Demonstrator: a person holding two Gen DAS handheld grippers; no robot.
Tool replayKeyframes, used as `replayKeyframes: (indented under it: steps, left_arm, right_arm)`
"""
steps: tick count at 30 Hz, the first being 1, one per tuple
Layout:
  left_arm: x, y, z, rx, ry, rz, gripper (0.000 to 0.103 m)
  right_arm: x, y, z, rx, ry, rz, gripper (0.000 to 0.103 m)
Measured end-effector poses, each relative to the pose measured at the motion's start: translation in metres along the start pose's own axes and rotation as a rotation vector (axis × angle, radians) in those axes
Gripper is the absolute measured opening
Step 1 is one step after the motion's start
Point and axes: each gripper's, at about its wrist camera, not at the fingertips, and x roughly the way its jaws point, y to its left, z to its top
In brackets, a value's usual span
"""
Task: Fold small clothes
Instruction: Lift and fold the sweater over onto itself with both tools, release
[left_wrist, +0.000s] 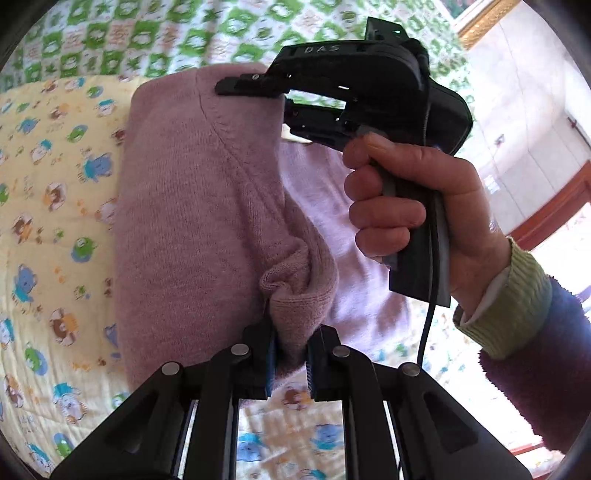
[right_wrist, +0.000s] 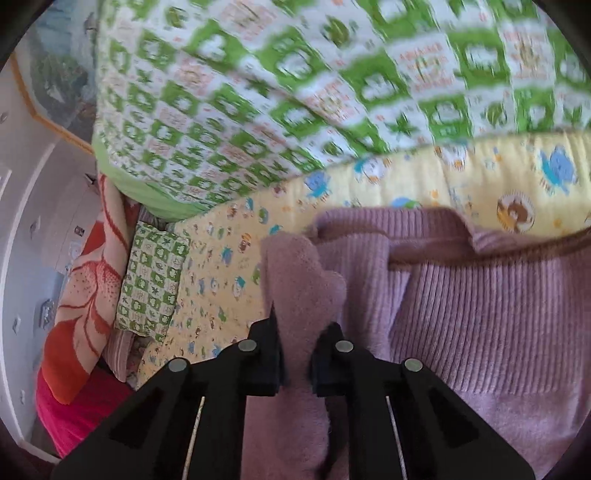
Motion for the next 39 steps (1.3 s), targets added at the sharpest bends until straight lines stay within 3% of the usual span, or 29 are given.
replayKeyframes:
  steps: [5, 6, 9, 10, 18, 21, 25, 30, 32, 37, 39]
  left_arm:
    - [0.0, -0.018, 0.003, 0.046, -0.004, -0.03, 0.011]
    - [0.001, -0.017, 0.002, 0.042, 0.002, -0.028, 0.011]
    - [0.0, -0.008, -0.001, 0.011, 0.017, -0.034, 0.011]
    - [-0.001, -0.005, -0.001, -0.001, 0.019, -0.036, 0.011]
    - [0.0, -0.003, -0.001, -0.007, 0.033, -0.02, 0.011]
    - [0.0, -0.011, -0.001, -0.002, 0.032, -0.019, 0.011]
    - [-0.003, -0.04, 0.014, 0.048, 0.01, -0.058, 0.011]
    - [0.016, -0.086, 0.027, 0.142, 0.03, -0.15, 0.012]
    - [0.04, -0.096, 0.023, 0.171, 0.068, -0.147, 0.012]
    - [0.097, -0.109, 0.007, 0.202, 0.176, -0.115, 0.012]
    - [0.105, -0.116, 0.004, 0.22, 0.185, -0.119, 0.012]
  right_arm:
    - [-0.036, 0.002, 0.005, -0.017, -0.035, -0.052, 0.014]
    - [-0.038, -0.004, 0.006, -0.002, -0.019, -0.075, 0.02]
    - [-0.038, -0.031, 0.001, 0.064, 0.032, -0.18, 0.06]
    - [-0.041, -0.039, -0.002, 0.086, 0.021, -0.204, 0.063]
    - [-0.019, -0.071, -0.023, 0.233, 0.072, -0.058, 0.063]
    - [-0.011, -0.062, -0.022, 0.206, 0.088, -0.028, 0.02]
    - [-0.029, -0.046, -0.009, 0.155, 0.036, -0.024, 0.017]
    - [-0.099, -0.013, 0.004, 0.0, -0.109, 0.028, 0.017]
    - [-0.122, -0.019, 0.0, -0.035, -0.132, -0.037, 0.017]
    - [-0.142, -0.087, -0.023, 0.062, -0.099, -0.215, 0.016]
    - [-0.148, -0.105, -0.033, 0.09, -0.111, -0.227, 0.016]
